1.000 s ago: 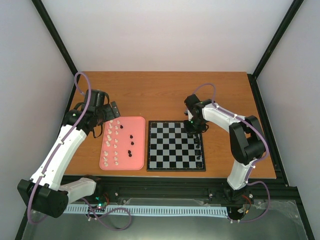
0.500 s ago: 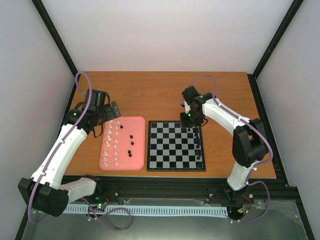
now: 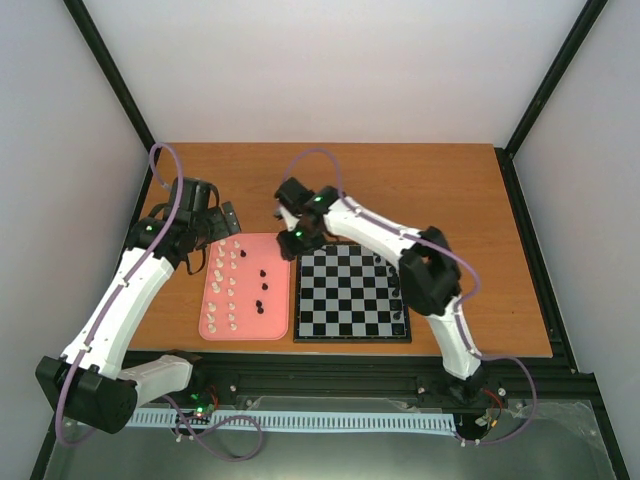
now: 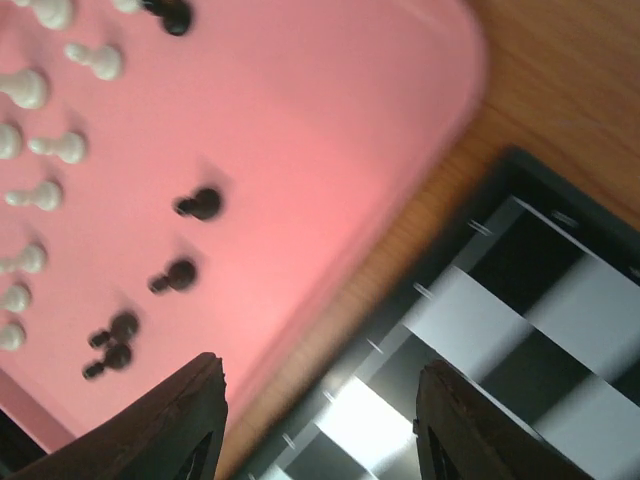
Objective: Set up the chess pieces on the board
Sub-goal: Place the chess piece on the chessboard, then pick up the chess piece from the storage box.
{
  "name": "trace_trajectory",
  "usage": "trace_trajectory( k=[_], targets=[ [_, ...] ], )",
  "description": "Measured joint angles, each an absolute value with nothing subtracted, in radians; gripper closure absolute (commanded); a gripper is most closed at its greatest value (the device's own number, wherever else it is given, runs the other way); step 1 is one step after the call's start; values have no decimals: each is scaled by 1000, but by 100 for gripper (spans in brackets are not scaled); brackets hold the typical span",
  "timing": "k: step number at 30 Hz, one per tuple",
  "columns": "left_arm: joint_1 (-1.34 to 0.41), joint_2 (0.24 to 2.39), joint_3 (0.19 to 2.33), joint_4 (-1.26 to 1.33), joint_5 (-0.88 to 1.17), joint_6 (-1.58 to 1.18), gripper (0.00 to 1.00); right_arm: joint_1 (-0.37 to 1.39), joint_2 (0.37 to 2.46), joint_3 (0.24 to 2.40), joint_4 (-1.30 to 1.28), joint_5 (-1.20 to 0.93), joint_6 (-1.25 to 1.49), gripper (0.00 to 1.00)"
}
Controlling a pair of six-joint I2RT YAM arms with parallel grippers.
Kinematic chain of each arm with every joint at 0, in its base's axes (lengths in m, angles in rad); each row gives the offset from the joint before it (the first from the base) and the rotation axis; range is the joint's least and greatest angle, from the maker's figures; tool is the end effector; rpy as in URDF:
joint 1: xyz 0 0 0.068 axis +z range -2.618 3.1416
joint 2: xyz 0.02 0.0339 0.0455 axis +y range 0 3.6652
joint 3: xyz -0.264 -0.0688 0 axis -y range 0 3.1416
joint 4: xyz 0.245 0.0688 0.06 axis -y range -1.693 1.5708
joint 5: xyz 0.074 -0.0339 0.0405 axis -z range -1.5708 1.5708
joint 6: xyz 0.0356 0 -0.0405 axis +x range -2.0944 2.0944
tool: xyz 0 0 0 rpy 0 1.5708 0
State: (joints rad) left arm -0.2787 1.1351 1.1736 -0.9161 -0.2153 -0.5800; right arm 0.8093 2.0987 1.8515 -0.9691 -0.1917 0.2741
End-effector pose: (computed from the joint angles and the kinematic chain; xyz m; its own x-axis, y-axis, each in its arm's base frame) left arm 0.2142 -0.0534 0.3385 -0.6939 -0.3583 -0.6246 -0.2903 0.9330 -0.2127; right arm 0.3008 0.3254 0.2376 -0.8276 -0.4831 -0.2858 -0.5528 0.7897 0.2660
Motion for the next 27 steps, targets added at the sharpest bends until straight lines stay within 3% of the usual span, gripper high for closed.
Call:
trace_trajectory(
  k=[12,27],
  targets=[
    [-279,1131,1187,-920,-216,-580,0,910,2418,2214,-1007,-268,261,41],
    [-279,1106,1187,-937,-219,-580,0,936,2549,2330,-1049,-295,248,61]
  ],
)
